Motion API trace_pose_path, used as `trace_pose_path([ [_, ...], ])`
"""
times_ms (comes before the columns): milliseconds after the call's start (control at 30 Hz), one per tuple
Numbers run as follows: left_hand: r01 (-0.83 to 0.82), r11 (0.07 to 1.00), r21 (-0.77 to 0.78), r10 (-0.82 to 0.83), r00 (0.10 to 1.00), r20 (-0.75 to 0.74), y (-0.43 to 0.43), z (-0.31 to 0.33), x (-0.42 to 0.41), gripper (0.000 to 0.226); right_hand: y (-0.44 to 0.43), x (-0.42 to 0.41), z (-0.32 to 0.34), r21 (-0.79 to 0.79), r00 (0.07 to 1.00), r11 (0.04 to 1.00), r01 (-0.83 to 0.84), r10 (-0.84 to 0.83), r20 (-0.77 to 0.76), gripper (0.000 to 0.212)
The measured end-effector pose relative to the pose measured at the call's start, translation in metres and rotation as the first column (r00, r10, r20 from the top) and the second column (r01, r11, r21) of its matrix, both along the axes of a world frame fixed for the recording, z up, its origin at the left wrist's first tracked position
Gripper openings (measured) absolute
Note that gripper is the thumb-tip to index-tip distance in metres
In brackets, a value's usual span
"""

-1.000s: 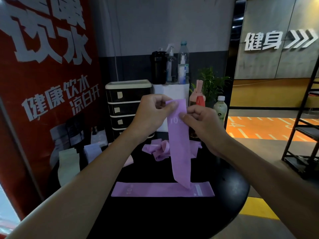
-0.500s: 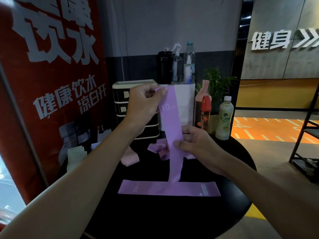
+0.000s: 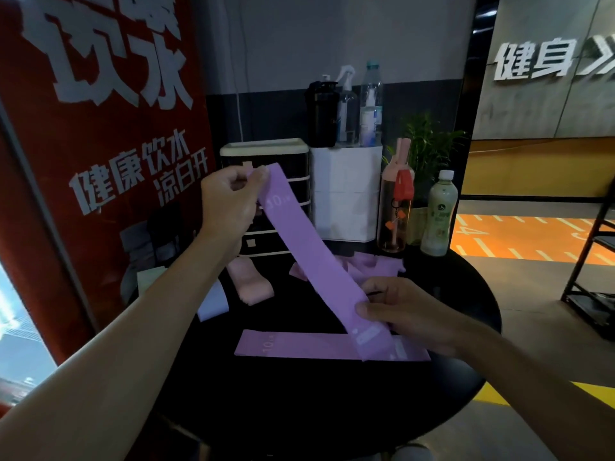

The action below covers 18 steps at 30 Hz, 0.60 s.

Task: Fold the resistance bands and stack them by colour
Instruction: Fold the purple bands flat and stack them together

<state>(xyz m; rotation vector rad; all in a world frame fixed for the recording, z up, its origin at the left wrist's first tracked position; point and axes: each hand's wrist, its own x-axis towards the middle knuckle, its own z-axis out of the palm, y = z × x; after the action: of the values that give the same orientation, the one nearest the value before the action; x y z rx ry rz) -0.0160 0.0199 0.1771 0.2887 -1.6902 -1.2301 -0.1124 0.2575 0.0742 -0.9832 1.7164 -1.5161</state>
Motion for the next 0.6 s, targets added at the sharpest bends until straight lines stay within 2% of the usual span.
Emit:
trace_pose_path([
  [133, -0.037, 0.999, 0.037, 0.036, 0.999, 0.026, -0.021, -0.020, 0.010, 0.018, 0.012, -0.005, -0.005, -0.025, 0.999, 0.999, 0.029, -0.030, -0.023, 0.010],
  [200, -0.069, 0.995, 0.075, 0.068, 0.997, 0.025, -0.028, -0.033, 0.015, 0.020, 0.019, -0.007, -0.009, -0.046, 0.998, 0.998, 0.043, -0.041, 0.048, 0.008],
  [367, -0.158, 0.982, 0.103, 0.150, 0.985, 0.084, -0.038, -0.071, 0.028, 0.017, 0.031, -0.013, -0.020, -0.067, 0.976, 0.992, 0.103, -0.088, 0.197, 0.046],
  [467, -0.185, 0.981, 0.055, 0.175, 0.974, 0.145, -0.039, -0.092, 0.037, 0.019, 0.036, -0.013, -0.021, -0.046, 0.960, 0.980, 0.192, -0.178, 0.217, 0.027],
  [600, -0.215, 0.971, -0.107, 0.234, 0.947, 0.218, -0.034, -0.117, 0.053, 0.020, 0.038, -0.019, -0.031, -0.008, 0.908, 0.910, 0.414, -0.413, 0.063, 0.022],
])
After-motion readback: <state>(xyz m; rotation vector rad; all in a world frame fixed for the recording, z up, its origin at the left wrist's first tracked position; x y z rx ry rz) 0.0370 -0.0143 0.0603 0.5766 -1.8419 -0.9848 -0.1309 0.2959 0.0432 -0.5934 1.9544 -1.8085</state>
